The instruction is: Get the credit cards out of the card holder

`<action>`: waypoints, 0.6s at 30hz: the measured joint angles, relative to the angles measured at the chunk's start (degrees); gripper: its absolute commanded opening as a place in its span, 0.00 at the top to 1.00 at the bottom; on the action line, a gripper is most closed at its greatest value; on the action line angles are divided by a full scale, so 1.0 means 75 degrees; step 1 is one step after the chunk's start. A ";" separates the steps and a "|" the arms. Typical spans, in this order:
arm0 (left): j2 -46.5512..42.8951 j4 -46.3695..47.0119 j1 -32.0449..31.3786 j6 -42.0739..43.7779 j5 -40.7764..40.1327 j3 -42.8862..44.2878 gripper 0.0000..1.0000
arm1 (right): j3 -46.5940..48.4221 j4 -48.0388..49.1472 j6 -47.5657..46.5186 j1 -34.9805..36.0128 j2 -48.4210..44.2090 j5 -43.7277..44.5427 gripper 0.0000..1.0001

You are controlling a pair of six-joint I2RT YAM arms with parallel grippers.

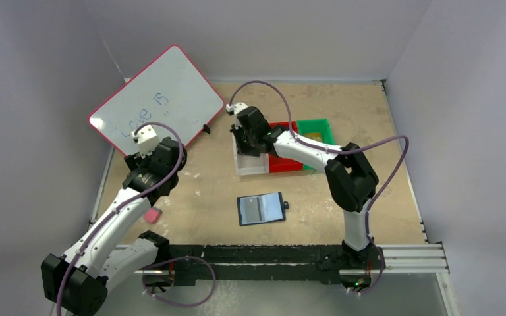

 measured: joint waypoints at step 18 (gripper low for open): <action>0.0061 -0.0012 0.0000 0.0000 0.0020 0.0012 0.13 | -0.0358 -0.0839 0.1676 0.0055 0.0772 0.0026 1.00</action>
